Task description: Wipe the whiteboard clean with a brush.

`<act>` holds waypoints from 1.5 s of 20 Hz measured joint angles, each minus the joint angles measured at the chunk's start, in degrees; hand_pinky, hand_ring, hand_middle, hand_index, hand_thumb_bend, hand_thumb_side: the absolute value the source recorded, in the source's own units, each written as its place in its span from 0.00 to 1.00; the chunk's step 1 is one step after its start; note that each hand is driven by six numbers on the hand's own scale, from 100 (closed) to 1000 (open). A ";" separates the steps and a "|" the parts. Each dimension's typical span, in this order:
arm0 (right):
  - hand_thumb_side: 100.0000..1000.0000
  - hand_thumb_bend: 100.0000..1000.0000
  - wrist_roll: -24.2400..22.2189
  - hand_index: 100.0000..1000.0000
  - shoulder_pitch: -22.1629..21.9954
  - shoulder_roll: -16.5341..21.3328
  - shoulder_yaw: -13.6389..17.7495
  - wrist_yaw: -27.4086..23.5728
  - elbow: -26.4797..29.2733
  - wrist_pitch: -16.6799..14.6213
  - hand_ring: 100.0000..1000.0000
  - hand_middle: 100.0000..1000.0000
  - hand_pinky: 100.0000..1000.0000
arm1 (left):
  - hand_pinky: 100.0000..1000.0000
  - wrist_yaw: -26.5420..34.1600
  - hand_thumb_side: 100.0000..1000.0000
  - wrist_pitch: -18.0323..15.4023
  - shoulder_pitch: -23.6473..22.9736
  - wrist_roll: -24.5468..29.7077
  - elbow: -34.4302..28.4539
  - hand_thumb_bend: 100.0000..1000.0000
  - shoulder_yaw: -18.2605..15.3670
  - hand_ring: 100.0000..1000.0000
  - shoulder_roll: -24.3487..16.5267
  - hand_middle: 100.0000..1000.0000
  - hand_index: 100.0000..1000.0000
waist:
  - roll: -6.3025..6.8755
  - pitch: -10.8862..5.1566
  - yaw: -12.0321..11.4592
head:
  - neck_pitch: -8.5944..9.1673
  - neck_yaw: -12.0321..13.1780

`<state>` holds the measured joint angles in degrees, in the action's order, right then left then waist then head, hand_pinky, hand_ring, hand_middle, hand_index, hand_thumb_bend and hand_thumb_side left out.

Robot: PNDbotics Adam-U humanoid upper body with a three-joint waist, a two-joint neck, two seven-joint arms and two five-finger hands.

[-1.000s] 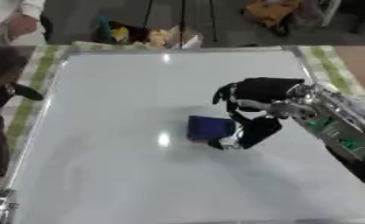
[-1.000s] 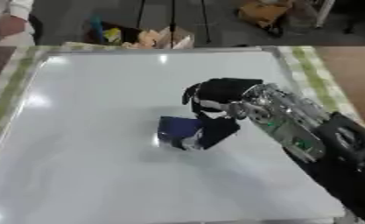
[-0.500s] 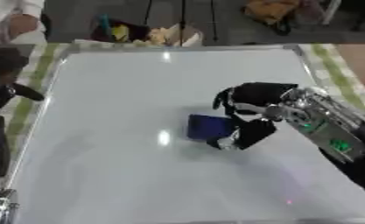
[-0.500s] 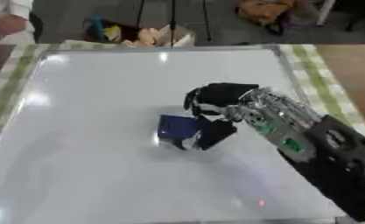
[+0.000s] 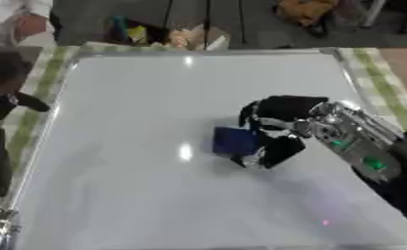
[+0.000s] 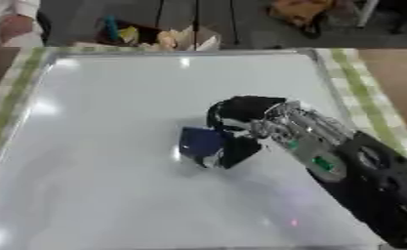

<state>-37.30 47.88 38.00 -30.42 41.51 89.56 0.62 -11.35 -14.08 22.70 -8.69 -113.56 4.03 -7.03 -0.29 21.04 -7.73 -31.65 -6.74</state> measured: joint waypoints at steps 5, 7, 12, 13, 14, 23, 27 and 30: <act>0.73 0.19 0.05 0.10 0.03 -0.42 -0.05 0.00 -0.57 -0.06 0.80 0.77 0.74 | 0.40 0.00 0.98 -0.04 0.01 0.10 0.00 0.00 0.00 0.74 0.00 0.69 0.65 | -0.18 0.08 -0.13 | 0.00 0.00; 0.70 0.18 0.05 0.10 0.05 -0.44 -0.21 0.00 -0.62 -0.07 0.80 0.77 0.74 | 0.40 0.01 0.98 -0.04 0.02 0.11 0.00 0.00 0.00 0.74 0.00 0.69 0.65 | -0.19 0.08 -0.14 | 0.00 0.00; 0.60 0.13 -0.27 0.10 0.09 -0.45 -0.34 -0.25 -1.09 0.06 0.78 0.76 0.73 | 0.40 0.03 0.98 -0.05 0.06 0.13 0.00 0.00 0.00 0.74 0.00 0.69 0.66 | -0.23 0.08 -0.16 | 0.01 0.01; 0.56 0.10 -0.39 0.10 0.10 -0.46 -0.34 -0.29 -1.22 0.10 0.78 0.76 0.73 | 0.40 0.03 0.98 -0.05 0.06 0.14 0.00 0.00 0.00 0.74 0.00 0.69 0.66 | -0.24 0.08 -0.16 | 0.02 0.01; 0.54 0.09 -0.51 0.10 0.10 -0.46 -0.34 -0.32 -1.24 0.11 0.78 0.76 0.72 | 0.40 0.04 0.98 -0.06 0.06 0.14 0.00 0.00 0.00 0.74 0.00 0.69 0.66 | -0.24 0.08 -0.16 | 0.03 0.01; 0.51 0.02 -0.70 0.09 -0.82 0.15 -0.01 -1.13 -0.15 0.76 0.75 0.74 0.70 | 0.40 0.22 0.98 -0.16 0.10 0.29 0.00 0.00 0.01 0.74 0.00 0.69 0.66 | -0.31 0.08 -0.14 | 0.26 0.01; 0.48 0.03 -0.78 0.09 -1.03 0.24 0.00 -1.29 0.17 1.12 0.75 0.71 0.68 | 0.40 0.22 0.98 -0.18 0.17 0.39 0.00 0.00 0.01 0.75 0.00 0.69 0.66 | -0.25 0.08 -0.14 | 0.29 -0.01; 0.46 0.03 -0.85 0.09 -1.04 0.25 0.00 -1.29 0.18 1.20 0.74 0.70 0.68 | 0.40 0.22 0.97 -0.18 0.18 0.42 0.00 0.00 0.01 0.75 0.00 0.69 0.66 | -0.22 0.08 -0.14 | 0.47 -0.03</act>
<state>-38.15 46.85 38.25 -30.42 40.22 89.74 1.82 -11.13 -14.26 22.88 -8.27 -113.56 4.04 -7.03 -0.51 21.12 -7.87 -31.18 -6.76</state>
